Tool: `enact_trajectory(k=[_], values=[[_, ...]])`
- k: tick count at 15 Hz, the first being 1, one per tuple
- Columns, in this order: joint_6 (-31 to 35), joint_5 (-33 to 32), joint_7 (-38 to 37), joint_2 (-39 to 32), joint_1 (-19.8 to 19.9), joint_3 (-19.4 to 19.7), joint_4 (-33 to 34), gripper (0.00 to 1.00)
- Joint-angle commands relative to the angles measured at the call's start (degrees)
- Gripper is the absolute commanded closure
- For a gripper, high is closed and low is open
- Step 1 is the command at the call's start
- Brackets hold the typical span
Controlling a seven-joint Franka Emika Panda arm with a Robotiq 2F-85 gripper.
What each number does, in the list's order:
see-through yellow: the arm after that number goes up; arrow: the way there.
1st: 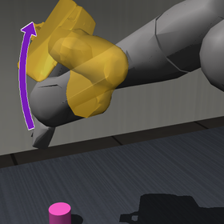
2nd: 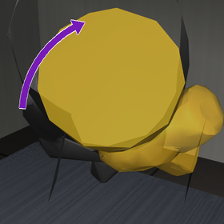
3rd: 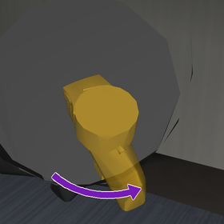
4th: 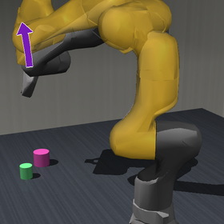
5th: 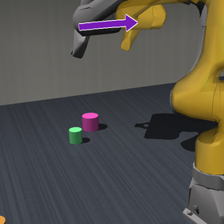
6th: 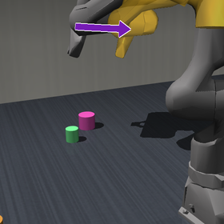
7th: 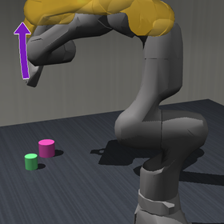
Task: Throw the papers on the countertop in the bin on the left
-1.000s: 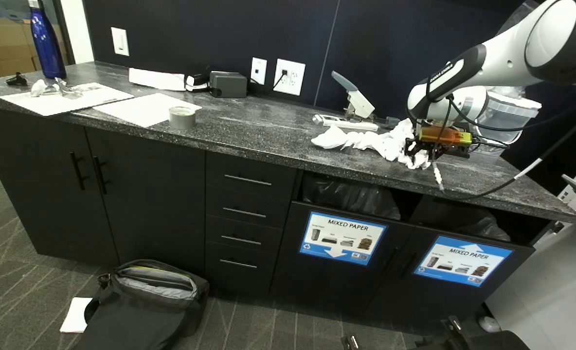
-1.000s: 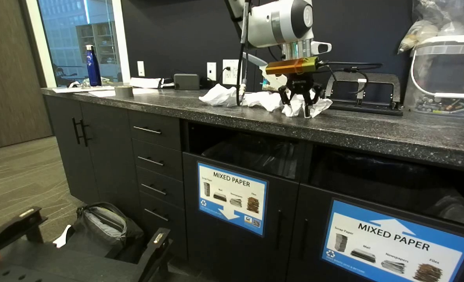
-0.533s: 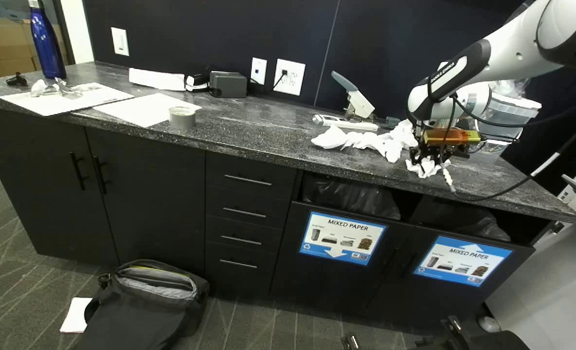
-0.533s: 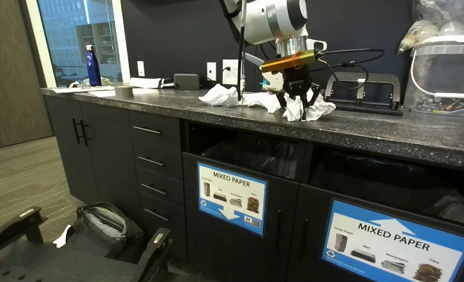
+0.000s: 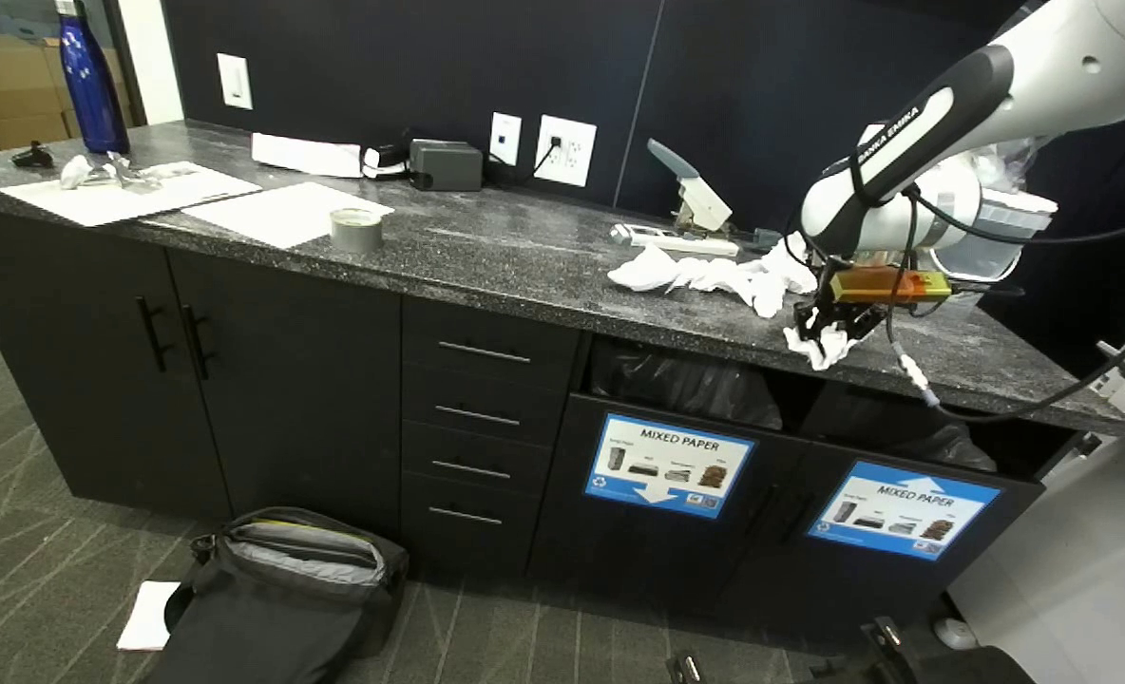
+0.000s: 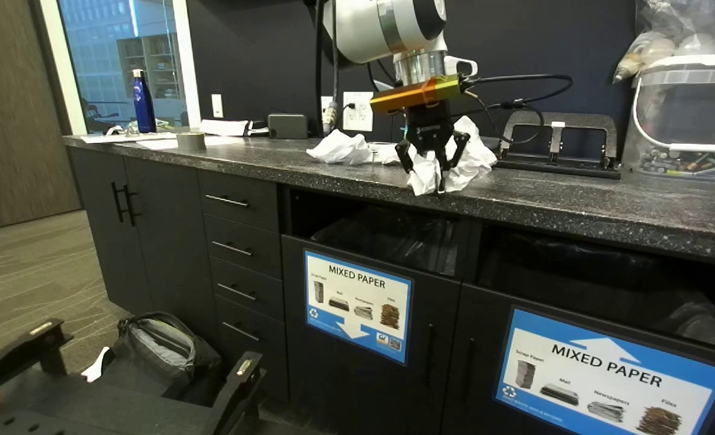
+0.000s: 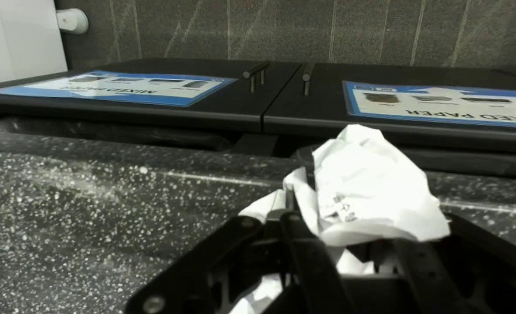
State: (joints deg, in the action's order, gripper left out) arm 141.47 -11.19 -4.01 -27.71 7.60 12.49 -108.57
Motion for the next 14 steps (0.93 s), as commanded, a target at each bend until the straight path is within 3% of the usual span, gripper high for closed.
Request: enact_trajectory(k=[1,3,7,9,11,14], values=[[4.76,2.45,3.91,6.48,0.75,-3.32,-13.98,0.84],[4.45,3.26,4.95,8.78,0.46,-4.25,-20.18,0.86],[5.16,4.31,5.79,5.91,0.25,-5.35,-24.90,0.86],[11.54,2.47,3.18,2.92,-0.91,-4.28,-25.69,0.86],[21.93,-0.74,-2.73,-1.60,-3.92,-1.10,-25.53,0.85],[33.55,1.82,-7.26,-7.71,-7.16,1.35,-25.02,0.85]])
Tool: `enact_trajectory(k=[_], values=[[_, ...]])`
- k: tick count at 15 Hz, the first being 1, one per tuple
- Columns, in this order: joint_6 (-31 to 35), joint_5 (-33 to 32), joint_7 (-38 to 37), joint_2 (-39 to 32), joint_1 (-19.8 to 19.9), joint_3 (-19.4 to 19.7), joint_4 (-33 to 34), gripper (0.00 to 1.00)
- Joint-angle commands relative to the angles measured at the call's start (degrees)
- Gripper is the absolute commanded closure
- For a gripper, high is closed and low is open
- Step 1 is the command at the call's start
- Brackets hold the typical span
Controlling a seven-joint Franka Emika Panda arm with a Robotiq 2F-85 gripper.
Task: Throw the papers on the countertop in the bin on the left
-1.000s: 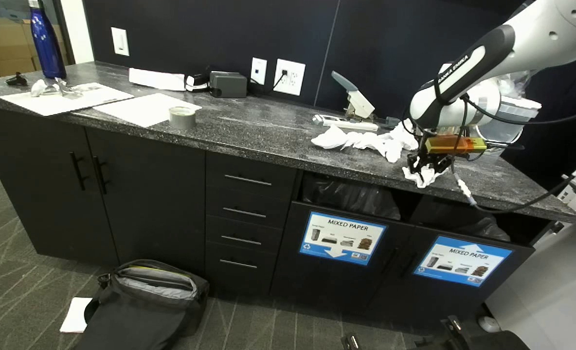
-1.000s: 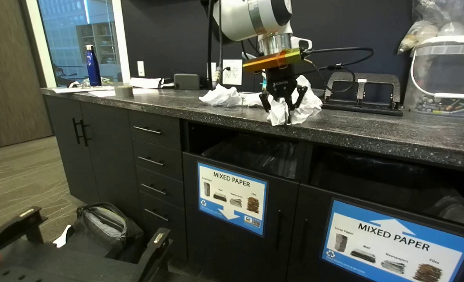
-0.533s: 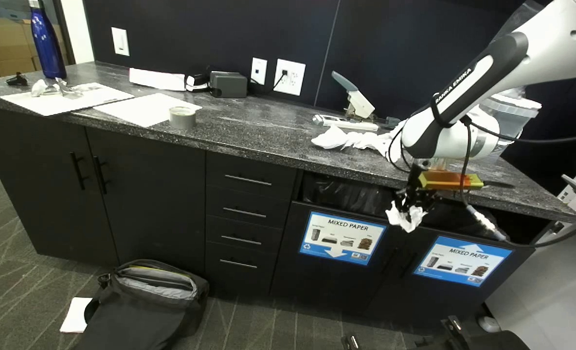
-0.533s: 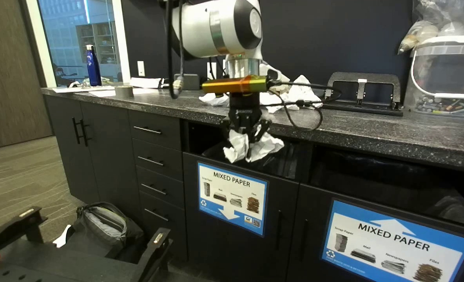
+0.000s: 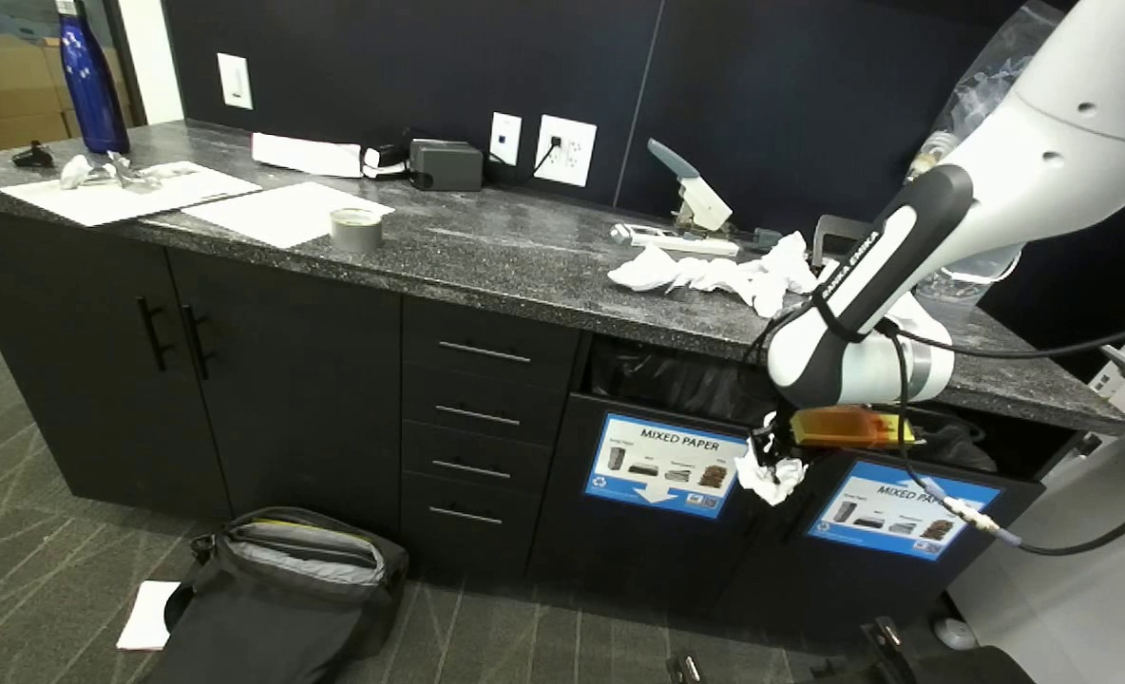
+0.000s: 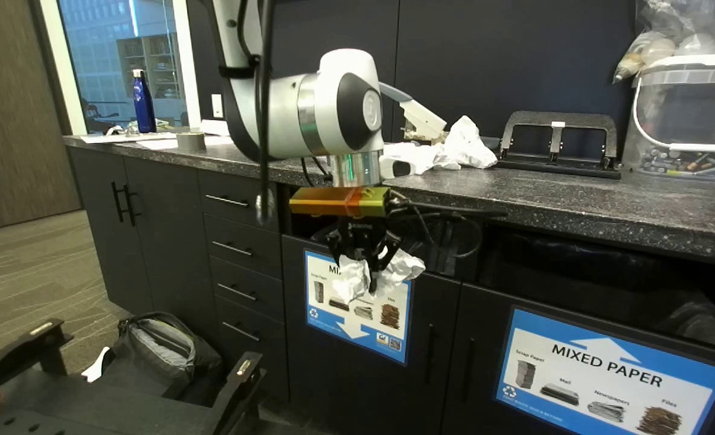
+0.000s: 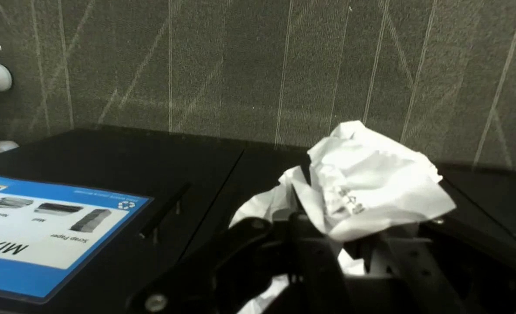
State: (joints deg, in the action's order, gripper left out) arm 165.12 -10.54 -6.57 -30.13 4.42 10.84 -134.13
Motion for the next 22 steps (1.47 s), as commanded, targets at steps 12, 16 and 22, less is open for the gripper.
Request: enact_trajectory(k=[12,16,22], values=[[44.49,19.99,-1.80,-16.93,-10.04,0.37,6.07,0.85],[47.39,24.11,-1.82,-21.98,-9.14,-0.21,13.15,0.85],[45.68,28.75,-1.81,-29.62,-8.63,0.65,24.65,0.85]])
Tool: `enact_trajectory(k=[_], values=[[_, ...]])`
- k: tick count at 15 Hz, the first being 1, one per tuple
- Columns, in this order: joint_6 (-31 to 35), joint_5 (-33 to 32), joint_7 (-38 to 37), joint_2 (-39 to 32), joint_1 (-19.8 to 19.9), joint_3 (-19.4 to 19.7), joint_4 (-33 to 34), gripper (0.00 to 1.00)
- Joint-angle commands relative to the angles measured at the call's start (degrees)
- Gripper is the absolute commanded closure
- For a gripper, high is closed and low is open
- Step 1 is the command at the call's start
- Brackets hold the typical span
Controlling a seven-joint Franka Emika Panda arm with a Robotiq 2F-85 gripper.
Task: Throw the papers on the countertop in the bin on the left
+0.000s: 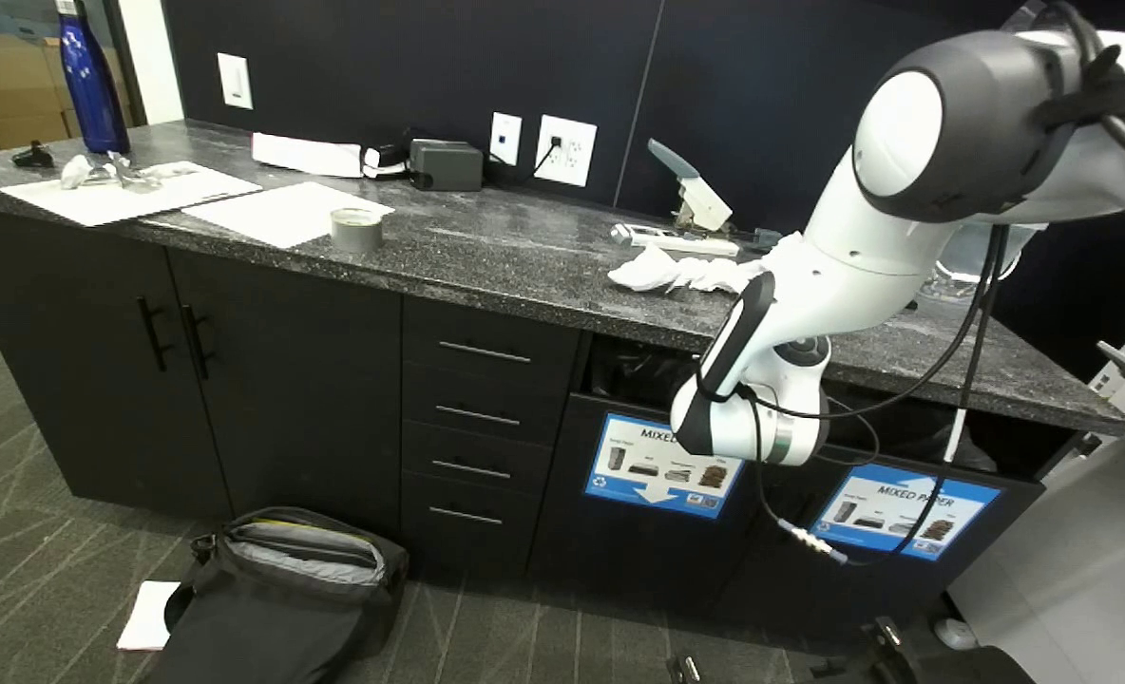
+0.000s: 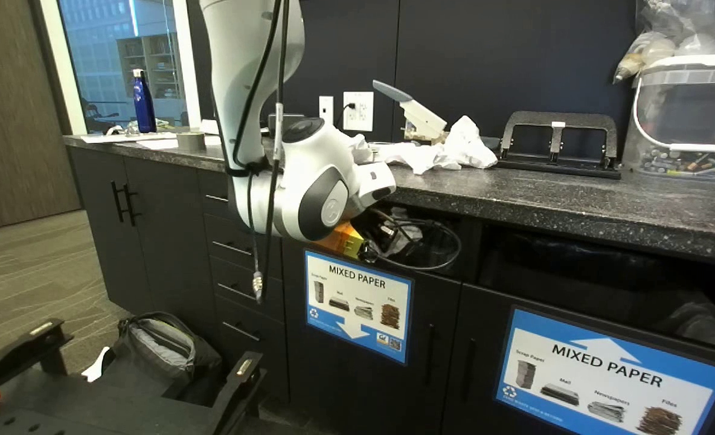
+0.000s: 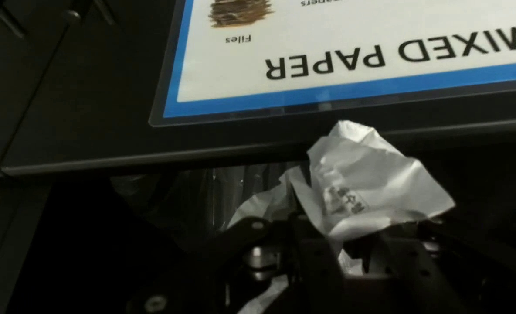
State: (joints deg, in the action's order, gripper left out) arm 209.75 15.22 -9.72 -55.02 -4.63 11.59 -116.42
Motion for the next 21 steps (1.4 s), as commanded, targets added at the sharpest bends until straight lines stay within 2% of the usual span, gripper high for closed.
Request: enact_trajectory(k=[1,3,4,6,9,14,16,18,21], values=[[0.79,3.74,1.37,-5.56,0.33,0.10,8.49,0.85],[0.13,4.93,1.62,-6.80,0.20,0.31,10.90,0.86],[-0.91,5.39,1.93,-6.85,-0.03,0.46,11.44,0.60],[-2.63,5.02,2.44,-6.63,0.19,0.31,11.67,0.57],[-7.06,2.16,3.50,-4.09,1.16,-0.59,9.86,0.34],[-8.08,1.82,5.72,1.01,-0.68,0.93,3.15,0.01],[-9.33,0.94,7.18,4.98,-0.71,1.03,-1.08,0.00],[-14.19,-1.12,9.19,11.51,-0.87,1.38,-6.93,0.00],[-25.24,-2.71,10.46,20.05,-4.63,6.07,-13.06,0.00]])
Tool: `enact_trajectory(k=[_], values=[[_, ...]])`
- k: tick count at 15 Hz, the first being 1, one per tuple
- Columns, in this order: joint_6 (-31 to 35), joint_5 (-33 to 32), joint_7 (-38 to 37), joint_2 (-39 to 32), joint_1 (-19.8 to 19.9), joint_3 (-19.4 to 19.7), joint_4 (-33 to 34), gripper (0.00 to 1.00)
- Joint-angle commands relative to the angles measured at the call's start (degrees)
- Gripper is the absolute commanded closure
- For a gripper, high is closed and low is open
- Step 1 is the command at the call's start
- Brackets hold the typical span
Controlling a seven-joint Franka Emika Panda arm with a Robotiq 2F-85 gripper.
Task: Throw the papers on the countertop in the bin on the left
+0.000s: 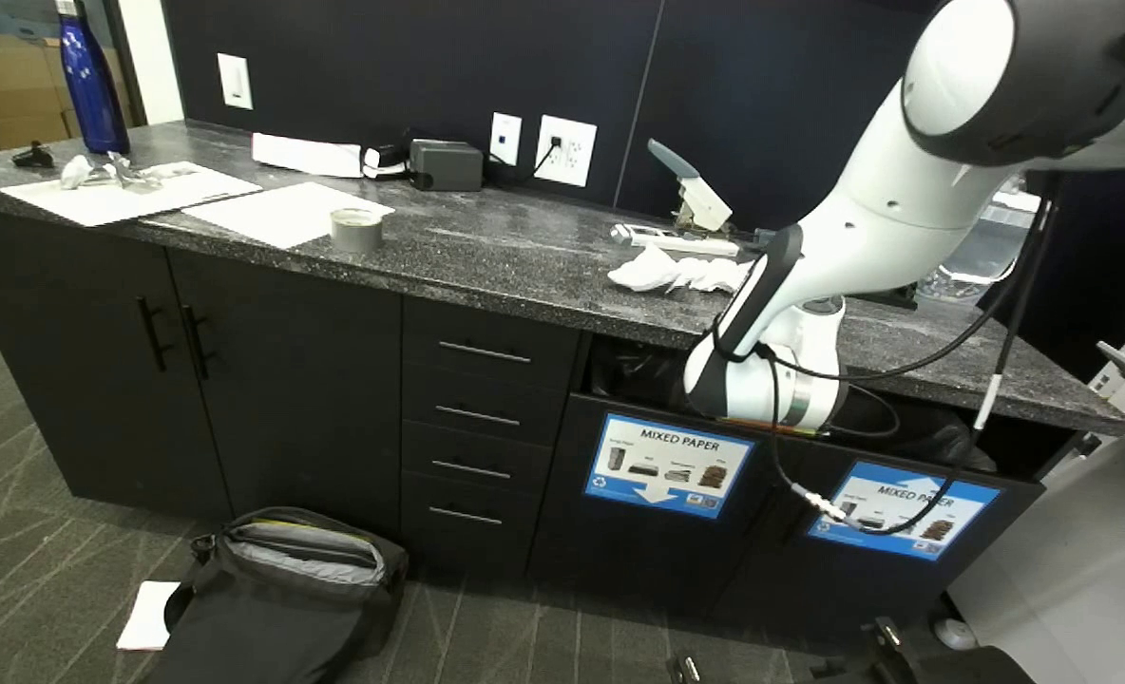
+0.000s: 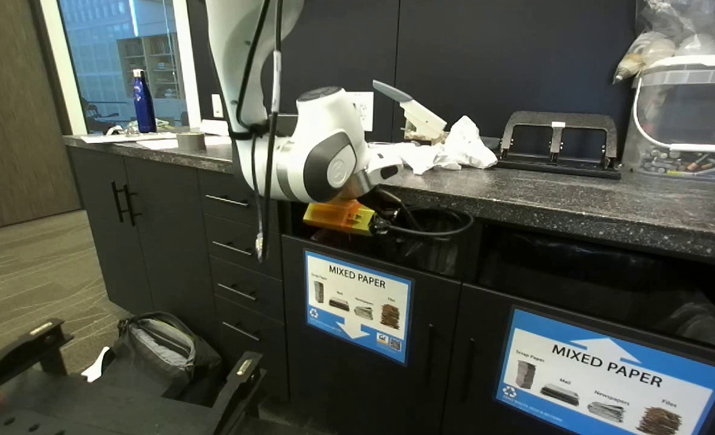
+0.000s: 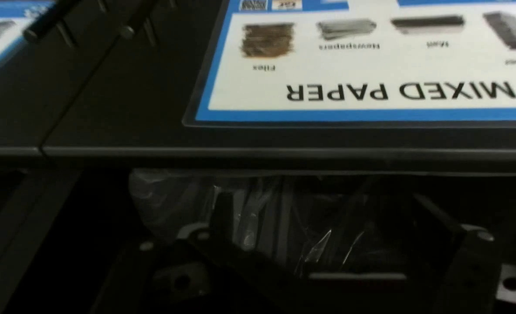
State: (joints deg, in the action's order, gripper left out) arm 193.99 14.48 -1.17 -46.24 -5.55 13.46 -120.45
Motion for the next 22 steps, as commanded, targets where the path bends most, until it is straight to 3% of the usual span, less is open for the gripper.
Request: enact_trajectory(k=[1,6,9,11,15,22], values=[[-14.37,-3.30,1.88,14.41,-5.57,6.66,-10.59,0.00],[-39.44,-16.64,1.25,29.25,-2.09,5.14,-12.86,0.00],[-54.09,-20.65,-1.13,34.10,0.50,2.45,-5.21,0.00],[-59.06,-19.56,-0.50,33.78,2.94,-0.33,0.47,0.00],[-58.40,-19.46,-2.04,27.86,6.57,-2.61,12.48,0.00],[-59.50,-16.52,-0.33,10.15,13.29,-4.38,34.57,0.00]])
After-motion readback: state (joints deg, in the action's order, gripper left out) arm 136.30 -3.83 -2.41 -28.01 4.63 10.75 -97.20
